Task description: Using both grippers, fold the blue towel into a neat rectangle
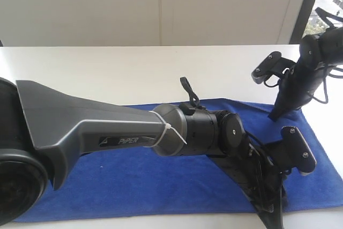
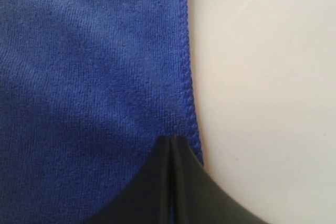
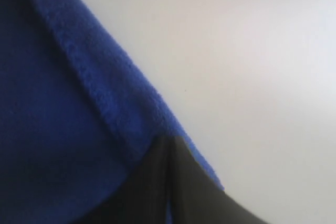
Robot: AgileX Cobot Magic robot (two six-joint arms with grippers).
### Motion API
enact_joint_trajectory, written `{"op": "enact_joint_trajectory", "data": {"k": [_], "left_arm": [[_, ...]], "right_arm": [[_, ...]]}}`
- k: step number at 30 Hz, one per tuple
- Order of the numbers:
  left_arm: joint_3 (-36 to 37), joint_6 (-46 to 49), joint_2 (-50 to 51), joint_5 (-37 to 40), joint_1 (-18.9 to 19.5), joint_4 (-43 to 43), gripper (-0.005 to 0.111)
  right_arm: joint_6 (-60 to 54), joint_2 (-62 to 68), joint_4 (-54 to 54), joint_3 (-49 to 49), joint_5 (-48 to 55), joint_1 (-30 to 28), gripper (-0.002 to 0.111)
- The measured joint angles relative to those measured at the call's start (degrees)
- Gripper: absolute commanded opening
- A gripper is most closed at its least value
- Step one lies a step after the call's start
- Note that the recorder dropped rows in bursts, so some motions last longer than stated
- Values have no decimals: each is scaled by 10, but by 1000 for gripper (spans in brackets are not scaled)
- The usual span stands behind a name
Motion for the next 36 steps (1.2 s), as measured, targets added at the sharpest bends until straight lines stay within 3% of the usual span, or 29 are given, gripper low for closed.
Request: {"op": "enact_joint_trajectory", "data": {"k": [5, 8, 36], "left_arm": [[0, 0, 0, 0, 0, 0, 0], [0, 0, 0, 0, 0, 0, 0], [0, 0, 0, 0, 0, -7, 0]], "right_arm": [[-46, -13, 73, 0, -27, 10, 37], [-92, -13, 110, 0, -35, 23, 48], [-104, 17, 99, 0, -166, 39, 47]]}}
